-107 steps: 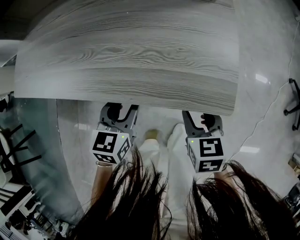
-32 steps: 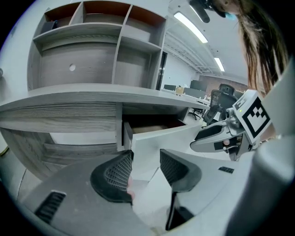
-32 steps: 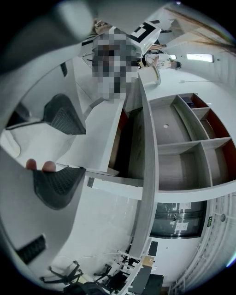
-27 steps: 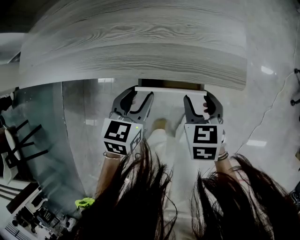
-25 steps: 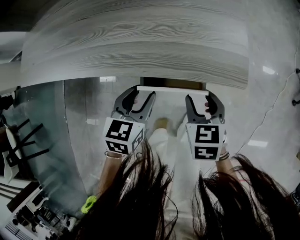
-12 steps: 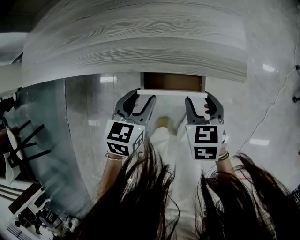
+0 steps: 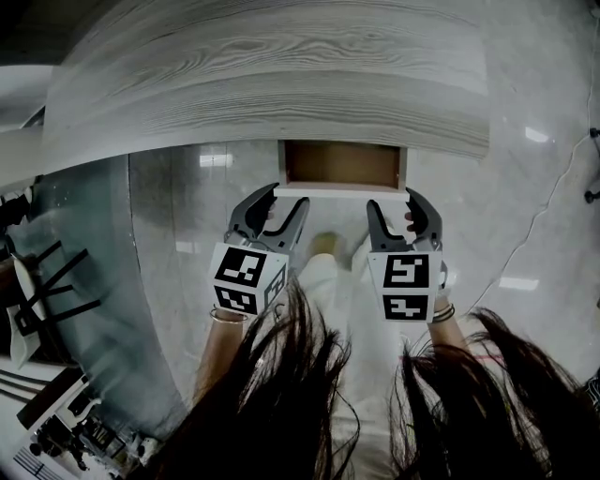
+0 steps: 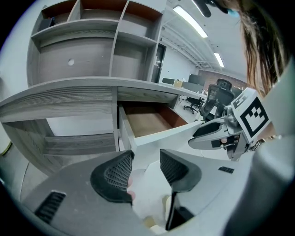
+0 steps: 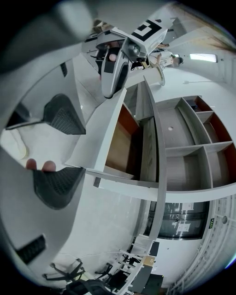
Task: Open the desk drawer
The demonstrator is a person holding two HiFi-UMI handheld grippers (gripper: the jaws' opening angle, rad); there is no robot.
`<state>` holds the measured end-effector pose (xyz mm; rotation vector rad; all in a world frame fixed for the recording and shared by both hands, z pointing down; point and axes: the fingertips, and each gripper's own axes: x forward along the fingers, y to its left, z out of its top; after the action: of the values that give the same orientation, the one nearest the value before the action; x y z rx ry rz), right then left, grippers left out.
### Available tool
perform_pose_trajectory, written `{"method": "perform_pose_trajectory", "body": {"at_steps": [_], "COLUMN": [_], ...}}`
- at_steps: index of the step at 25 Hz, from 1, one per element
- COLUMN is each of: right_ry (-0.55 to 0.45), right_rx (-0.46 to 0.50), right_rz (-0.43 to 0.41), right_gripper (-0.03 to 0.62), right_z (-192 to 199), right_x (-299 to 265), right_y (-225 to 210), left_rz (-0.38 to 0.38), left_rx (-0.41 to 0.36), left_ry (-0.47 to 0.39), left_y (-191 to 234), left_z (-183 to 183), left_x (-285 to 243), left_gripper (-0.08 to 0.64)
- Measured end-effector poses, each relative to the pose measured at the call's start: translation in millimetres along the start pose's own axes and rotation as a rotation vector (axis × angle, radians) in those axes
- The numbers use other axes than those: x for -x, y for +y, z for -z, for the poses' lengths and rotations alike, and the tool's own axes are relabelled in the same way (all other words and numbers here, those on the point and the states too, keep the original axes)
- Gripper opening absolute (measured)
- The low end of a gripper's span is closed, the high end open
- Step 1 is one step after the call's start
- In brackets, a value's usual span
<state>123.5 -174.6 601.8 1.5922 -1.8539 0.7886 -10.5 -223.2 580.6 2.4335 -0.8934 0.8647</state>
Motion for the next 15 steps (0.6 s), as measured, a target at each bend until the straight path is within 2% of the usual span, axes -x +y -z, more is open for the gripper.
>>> {"method": "perform_pose_trajectory", "body": {"at_steps": [10, 15], "right_ry": [0.04, 0.058], "right_rx": [-0.005, -0.006], "right_rz": [-0.009, -0.012], "right_gripper": [0.209, 0.209], "right_z": [19, 25], "right_x": [0, 0], "right_y": [6, 8], "left_rz": [0.016, 0.021], "left_rx": [0.002, 0.03], "left_ry": [0.045, 0.079], "left_y": [-4, -9], "left_z": [21, 25], "left_x": [1, 3], "left_gripper": [0.176, 0.176]}}
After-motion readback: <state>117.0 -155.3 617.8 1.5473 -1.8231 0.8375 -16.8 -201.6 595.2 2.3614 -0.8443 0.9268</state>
